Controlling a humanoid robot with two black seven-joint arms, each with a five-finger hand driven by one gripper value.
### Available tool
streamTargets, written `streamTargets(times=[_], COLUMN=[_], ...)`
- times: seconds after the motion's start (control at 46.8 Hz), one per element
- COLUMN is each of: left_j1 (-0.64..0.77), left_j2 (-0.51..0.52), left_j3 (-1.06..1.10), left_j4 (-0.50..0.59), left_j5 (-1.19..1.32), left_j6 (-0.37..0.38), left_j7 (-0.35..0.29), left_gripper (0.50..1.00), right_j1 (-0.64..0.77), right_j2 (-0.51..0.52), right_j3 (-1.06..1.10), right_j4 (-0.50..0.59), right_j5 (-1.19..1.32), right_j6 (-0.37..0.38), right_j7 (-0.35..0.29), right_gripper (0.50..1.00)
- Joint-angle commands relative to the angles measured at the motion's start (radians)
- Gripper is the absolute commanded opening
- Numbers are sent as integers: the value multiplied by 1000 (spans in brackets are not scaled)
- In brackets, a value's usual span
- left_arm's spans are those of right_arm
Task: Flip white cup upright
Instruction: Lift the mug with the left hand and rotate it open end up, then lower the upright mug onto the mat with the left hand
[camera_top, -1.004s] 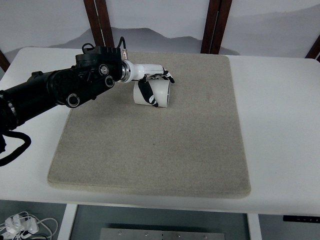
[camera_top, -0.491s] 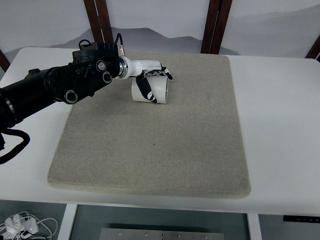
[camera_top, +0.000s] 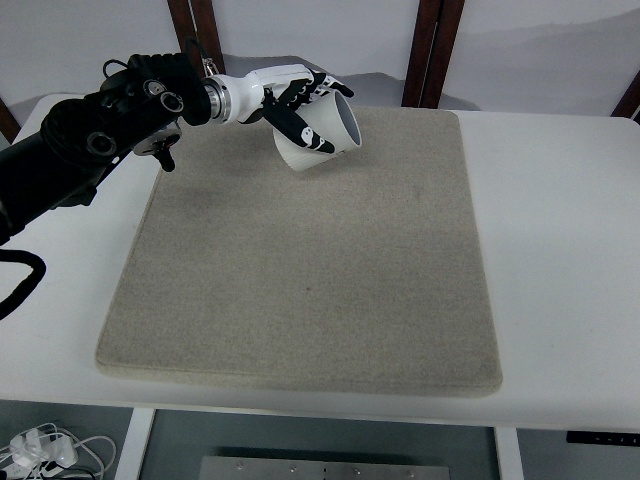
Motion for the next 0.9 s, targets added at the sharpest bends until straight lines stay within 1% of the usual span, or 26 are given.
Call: streamTargets(times=[0.0,0.15,0.278,0.406,0.513,0.726,0.876], left_j1=[7,53,116,194,252,324,349], left_j2=[22,41,41,38,32,25,13], left_j3=[-24,-68,-178,-321,-393,-449,-450], left_j4=[2,7,5,5,7,21,65], left_j5=[-89,-188,-197,-197,-197,-229,-257], left_j6=[-21,-37,-61,-98,-117,-175,-215], left_j7=[-36,-97,-152,-174,-203,-289,-376], left_gripper=[681,673,666,660,660,660,660], right_j1=[0,0,0,0,0,0,0], right_j2=[0,0,0,0,0,0,0], right_j3=[0,0,1,1,0,0,1], right_j4=[1,-1,1,1,1,1,1], right_j5=[0,0,0,0,0,0,0], right_j6=[0,0,0,0,0,0,0], right_j7=[-1,0,0,0,0,0,0], right_gripper=[952,952,952,952,952,952,952])
